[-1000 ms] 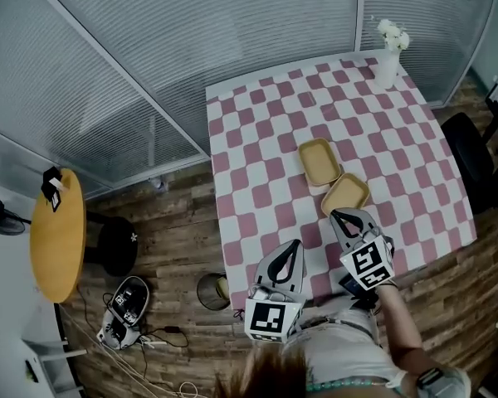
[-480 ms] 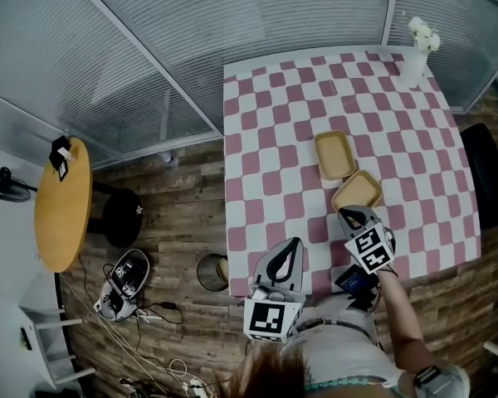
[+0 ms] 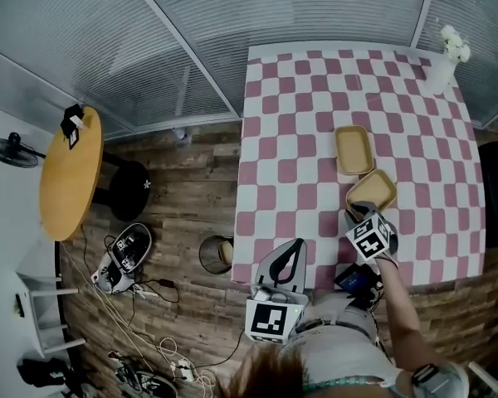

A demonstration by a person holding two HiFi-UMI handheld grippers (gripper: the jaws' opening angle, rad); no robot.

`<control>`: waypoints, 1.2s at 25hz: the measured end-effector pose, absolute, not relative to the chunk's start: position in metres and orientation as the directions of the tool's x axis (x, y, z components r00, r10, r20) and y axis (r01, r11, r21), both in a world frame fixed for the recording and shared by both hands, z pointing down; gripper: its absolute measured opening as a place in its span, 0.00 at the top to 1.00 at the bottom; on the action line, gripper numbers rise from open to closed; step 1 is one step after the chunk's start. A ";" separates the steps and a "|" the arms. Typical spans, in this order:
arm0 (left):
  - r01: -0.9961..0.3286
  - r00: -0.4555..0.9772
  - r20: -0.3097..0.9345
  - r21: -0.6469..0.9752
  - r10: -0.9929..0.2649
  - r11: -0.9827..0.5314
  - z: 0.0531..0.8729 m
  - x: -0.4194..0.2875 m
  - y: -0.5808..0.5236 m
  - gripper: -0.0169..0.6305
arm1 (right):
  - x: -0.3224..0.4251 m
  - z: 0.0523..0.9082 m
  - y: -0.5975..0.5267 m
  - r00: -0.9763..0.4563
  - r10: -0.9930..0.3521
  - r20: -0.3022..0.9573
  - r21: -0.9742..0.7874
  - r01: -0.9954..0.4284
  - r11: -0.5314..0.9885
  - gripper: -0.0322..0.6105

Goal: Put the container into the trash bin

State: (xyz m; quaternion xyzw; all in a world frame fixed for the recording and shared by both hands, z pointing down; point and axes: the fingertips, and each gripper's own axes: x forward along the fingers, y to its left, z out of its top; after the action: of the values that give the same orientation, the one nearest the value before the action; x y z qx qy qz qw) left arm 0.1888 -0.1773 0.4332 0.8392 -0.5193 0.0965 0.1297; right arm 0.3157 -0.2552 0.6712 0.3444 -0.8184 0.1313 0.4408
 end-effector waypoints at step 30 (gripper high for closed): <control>-0.870 0.492 0.279 0.114 -0.825 -0.480 0.434 0.196 -0.178 0.96 | 0.328 0.656 -0.257 -0.409 -0.475 0.779 0.001 -0.757 0.653 0.93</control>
State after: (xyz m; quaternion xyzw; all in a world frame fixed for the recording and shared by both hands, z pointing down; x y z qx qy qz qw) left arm 0.1963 -0.1781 0.4336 0.8552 -0.4955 0.0930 0.1205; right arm 0.3279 -0.2571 0.6559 0.3756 -0.8198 0.1797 0.3930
